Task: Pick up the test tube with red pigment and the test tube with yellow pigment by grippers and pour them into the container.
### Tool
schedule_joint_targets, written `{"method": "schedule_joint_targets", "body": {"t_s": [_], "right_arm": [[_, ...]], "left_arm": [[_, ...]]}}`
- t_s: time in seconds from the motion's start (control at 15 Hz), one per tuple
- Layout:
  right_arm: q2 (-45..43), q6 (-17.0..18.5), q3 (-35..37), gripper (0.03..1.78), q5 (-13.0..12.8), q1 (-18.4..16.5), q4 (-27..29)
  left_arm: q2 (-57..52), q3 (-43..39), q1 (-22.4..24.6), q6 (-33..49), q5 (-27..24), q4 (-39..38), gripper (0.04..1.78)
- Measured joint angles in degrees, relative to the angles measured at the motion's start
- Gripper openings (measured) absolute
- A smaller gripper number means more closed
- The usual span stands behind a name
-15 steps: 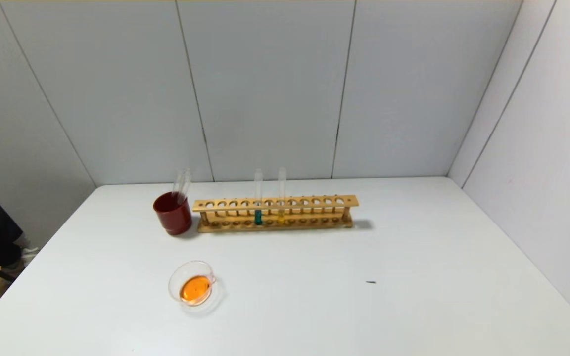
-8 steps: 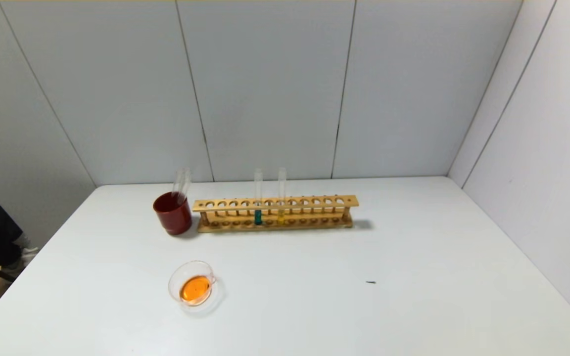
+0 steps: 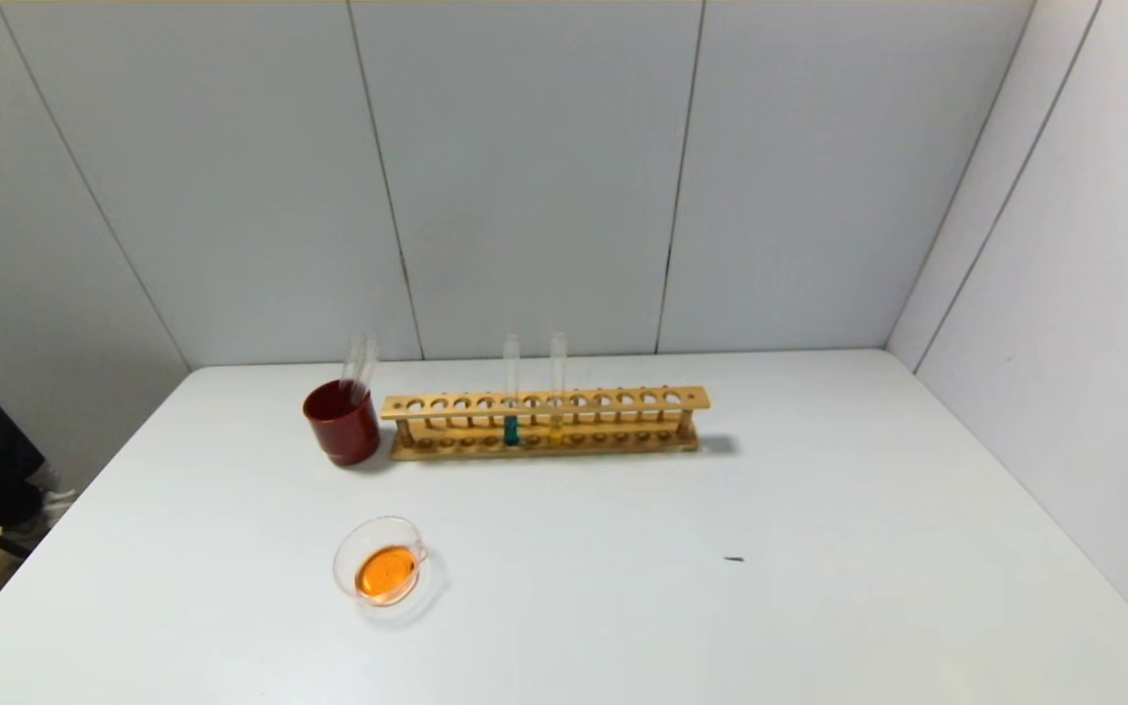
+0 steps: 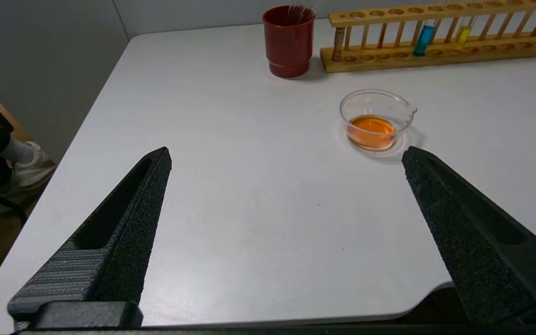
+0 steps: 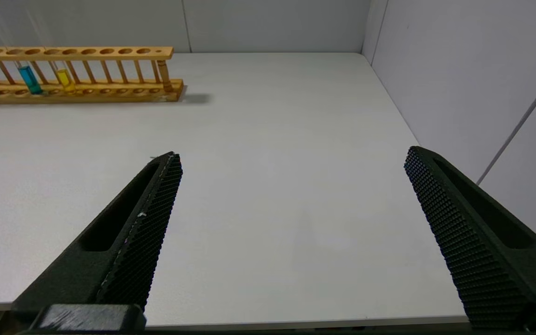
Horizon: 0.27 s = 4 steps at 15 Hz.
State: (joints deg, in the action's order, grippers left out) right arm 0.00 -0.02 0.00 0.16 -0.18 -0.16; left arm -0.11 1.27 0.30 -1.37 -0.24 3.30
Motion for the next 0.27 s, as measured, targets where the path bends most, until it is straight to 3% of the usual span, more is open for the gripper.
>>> {"method": "schedule_joint_targets", "body": {"t_s": [0.27], "right_arm": [[0.0, -0.2, 0.0, 1.75, 0.0, 0.0, 0.0]], "left_arm": [[0.0, -1.0, 0.0, 0.9, 0.0, -2.9, 1.75]]}}
